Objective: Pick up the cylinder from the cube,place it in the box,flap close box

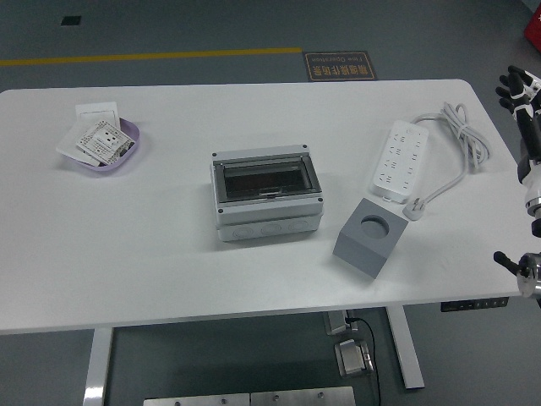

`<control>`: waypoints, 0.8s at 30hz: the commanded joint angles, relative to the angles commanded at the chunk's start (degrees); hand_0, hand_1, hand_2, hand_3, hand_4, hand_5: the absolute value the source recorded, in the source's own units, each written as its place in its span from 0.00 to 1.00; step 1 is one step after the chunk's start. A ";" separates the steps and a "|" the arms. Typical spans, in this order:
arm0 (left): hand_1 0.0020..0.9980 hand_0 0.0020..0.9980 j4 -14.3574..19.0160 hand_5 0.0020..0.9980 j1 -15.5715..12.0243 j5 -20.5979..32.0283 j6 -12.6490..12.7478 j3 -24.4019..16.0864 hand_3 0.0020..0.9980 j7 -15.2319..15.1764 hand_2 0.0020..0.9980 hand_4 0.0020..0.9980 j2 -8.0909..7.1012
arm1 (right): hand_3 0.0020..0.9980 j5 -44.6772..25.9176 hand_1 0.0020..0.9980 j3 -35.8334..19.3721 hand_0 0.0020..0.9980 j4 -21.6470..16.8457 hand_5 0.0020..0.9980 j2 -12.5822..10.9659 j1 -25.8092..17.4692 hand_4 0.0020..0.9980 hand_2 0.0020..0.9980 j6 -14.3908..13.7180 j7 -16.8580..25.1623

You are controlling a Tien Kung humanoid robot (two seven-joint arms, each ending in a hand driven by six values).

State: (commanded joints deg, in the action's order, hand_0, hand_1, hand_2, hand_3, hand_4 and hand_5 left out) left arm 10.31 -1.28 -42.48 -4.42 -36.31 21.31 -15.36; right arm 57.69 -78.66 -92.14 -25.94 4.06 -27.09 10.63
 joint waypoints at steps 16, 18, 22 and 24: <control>0.68 0.65 0.00 0.05 0.16 -0.47 -0.13 -0.76 0.56 0.20 0.57 0.47 0.27 | 0.90 -1.73 0.79 -0.86 0.86 0.57 0.09 0.21 -0.20 0.83 0.78 0.09 0.05; 0.68 0.65 0.00 0.05 0.18 -0.57 -0.13 -0.90 0.56 0.23 0.57 0.47 0.29 | 0.88 -1.81 0.81 -0.99 0.87 0.62 0.14 0.22 -0.23 0.86 0.79 0.13 0.02; 0.68 0.65 0.00 0.05 0.17 -0.80 -0.16 -1.17 0.56 0.32 0.57 0.47 0.38 | 0.88 -1.77 0.81 -1.25 0.87 0.55 0.14 0.20 -0.26 0.86 0.79 0.20 -0.13; 0.68 0.65 0.00 0.05 0.14 -0.99 -0.18 -1.37 0.56 0.40 0.57 0.47 0.44 | 0.88 -1.75 0.81 -1.38 0.88 0.50 0.16 0.19 -0.31 0.88 0.79 0.22 -0.19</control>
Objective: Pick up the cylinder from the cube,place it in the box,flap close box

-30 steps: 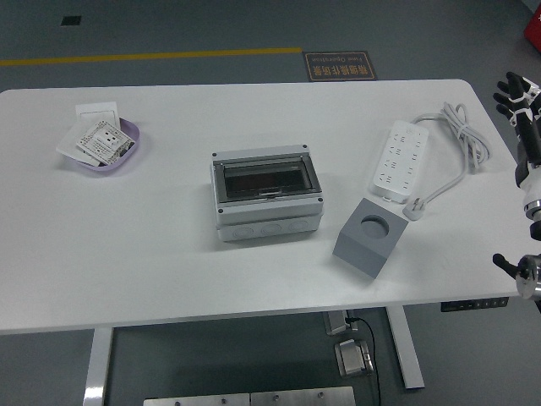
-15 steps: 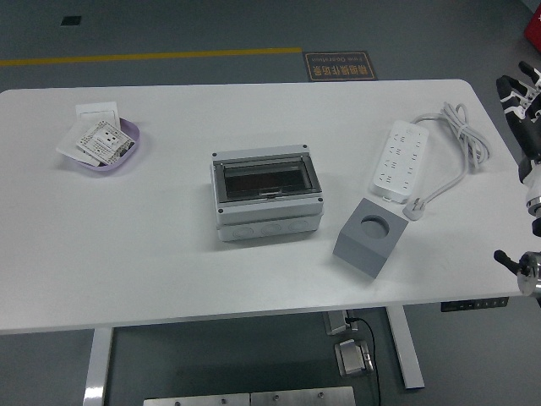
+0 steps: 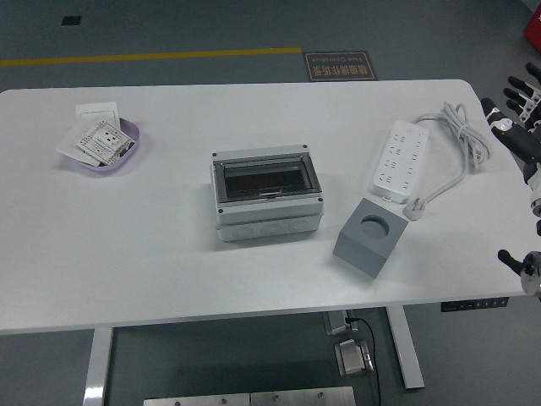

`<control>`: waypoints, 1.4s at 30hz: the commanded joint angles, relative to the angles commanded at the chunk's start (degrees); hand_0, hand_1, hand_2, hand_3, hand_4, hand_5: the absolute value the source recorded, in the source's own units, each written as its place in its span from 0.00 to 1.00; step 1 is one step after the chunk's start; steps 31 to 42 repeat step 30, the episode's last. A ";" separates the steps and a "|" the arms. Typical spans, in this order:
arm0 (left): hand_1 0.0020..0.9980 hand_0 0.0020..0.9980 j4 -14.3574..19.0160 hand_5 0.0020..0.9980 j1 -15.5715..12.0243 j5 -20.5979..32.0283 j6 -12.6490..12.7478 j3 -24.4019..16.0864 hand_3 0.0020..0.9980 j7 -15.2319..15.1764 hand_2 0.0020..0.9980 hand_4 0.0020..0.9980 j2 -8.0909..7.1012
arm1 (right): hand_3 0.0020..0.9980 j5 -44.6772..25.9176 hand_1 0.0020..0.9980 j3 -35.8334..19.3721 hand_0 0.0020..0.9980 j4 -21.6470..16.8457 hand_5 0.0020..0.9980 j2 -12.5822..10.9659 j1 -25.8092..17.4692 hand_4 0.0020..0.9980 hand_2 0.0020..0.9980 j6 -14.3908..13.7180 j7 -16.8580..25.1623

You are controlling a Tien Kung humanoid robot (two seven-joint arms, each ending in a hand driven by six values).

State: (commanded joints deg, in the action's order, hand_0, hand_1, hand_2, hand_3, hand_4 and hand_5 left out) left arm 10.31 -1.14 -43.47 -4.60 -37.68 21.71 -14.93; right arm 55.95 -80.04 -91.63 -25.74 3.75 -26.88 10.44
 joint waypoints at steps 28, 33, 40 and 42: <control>0.69 0.65 0.00 0.05 -0.18 1.55 -0.11 1.89 0.56 0.01 0.57 0.48 0.25 | 0.89 3.71 0.86 0.44 0.90 -0.58 0.22 0.19 0.57 0.90 0.93 0.17 -2.23; 0.69 0.65 0.00 0.05 -0.14 2.69 -0.12 3.09 0.56 -0.18 0.57 0.48 0.23 | 0.89 3.97 0.86 0.51 0.90 -0.53 0.22 0.27 0.47 0.90 0.93 0.12 -2.31; 0.69 0.65 0.00 0.05 -0.14 2.69 -0.12 3.09 0.56 -0.18 0.57 0.48 0.23 | 0.89 3.97 0.86 0.51 0.90 -0.53 0.22 0.27 0.47 0.90 0.93 0.12 -2.31; 0.69 0.65 0.00 0.05 -0.14 2.69 -0.12 3.09 0.56 -0.18 0.57 0.48 0.23 | 0.89 3.97 0.86 0.51 0.90 -0.53 0.22 0.27 0.47 0.90 0.93 0.12 -2.31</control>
